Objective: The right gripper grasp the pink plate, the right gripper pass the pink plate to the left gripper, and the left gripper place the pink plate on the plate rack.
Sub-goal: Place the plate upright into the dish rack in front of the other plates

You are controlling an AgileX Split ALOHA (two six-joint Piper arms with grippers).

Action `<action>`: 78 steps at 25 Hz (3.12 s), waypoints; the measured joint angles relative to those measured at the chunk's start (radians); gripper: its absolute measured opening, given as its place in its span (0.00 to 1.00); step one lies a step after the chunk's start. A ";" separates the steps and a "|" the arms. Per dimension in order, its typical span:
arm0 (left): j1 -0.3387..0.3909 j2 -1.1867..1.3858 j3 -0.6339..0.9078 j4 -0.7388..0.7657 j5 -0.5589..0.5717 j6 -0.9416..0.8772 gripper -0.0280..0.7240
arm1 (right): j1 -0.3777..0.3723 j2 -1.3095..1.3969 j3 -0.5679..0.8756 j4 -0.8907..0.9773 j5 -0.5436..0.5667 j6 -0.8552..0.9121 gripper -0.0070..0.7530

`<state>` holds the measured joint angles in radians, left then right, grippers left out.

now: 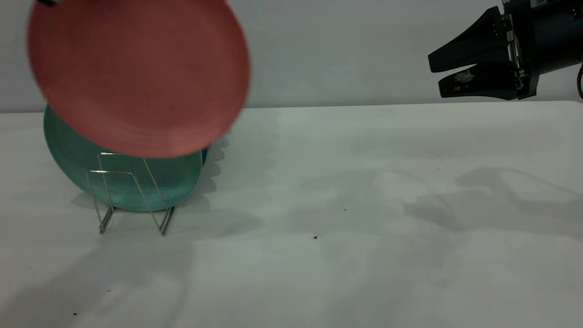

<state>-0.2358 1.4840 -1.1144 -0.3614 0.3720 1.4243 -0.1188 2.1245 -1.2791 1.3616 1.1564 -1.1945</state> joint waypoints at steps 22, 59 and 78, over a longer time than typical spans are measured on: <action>0.193 -0.016 0.000 0.035 0.087 0.343 0.11 | 0.000 -0.002 0.000 -0.045 0.002 0.051 0.63; 0.193 0.179 0.037 -0.231 -0.021 0.677 0.12 | 0.000 -0.002 0.000 -0.045 0.002 0.047 0.63; 0.193 0.174 0.040 -0.257 -0.025 0.473 0.62 | 0.000 -0.002 0.000 -0.045 0.002 0.045 0.63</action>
<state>-0.0433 1.6584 -1.0744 -0.6184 0.3468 1.8973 -0.1188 2.1222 -1.2791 1.3169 1.1582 -1.1497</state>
